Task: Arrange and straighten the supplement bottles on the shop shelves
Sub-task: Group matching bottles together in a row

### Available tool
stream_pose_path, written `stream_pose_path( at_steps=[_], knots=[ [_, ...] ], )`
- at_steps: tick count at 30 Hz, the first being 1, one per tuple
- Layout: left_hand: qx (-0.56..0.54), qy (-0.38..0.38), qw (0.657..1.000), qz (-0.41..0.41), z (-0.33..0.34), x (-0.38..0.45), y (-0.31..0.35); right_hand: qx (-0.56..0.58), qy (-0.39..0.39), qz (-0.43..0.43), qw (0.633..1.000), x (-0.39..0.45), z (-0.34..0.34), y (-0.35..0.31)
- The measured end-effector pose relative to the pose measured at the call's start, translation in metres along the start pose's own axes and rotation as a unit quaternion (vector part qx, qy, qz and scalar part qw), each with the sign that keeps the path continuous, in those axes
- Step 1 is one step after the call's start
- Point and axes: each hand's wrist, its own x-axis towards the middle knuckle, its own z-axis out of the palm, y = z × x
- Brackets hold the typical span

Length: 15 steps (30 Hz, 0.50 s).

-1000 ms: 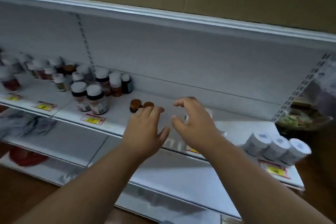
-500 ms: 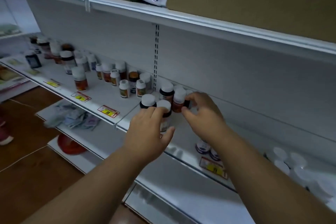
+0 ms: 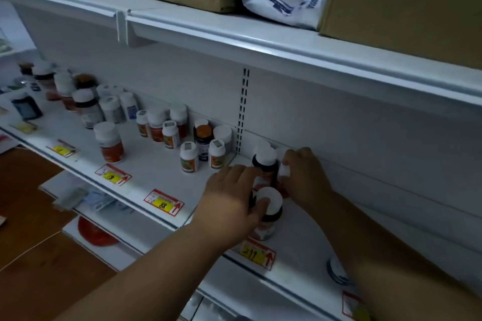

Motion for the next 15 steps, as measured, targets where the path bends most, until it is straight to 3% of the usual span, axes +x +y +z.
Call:
stream_pose_path(
  at_steps=[4, 10, 15],
  knots=[
    [-0.043, 0.003, 0.997, 0.066, 0.000, 0.016, -0.027, 0.042, 0.018, 0.050, 0.998, 0.001, -0.002, -0.004],
    [-0.133, -0.054, 0.985, 0.099, -0.015, 0.028, -0.065, 0.127, 0.251, 0.131, 0.951, -0.033, -0.043, -0.038],
    [-0.250, -0.101, 0.960, 0.070, -0.028, 0.024, -0.076, 0.255, 0.310, 0.180, 0.898, -0.063, -0.058, -0.104]
  ],
)
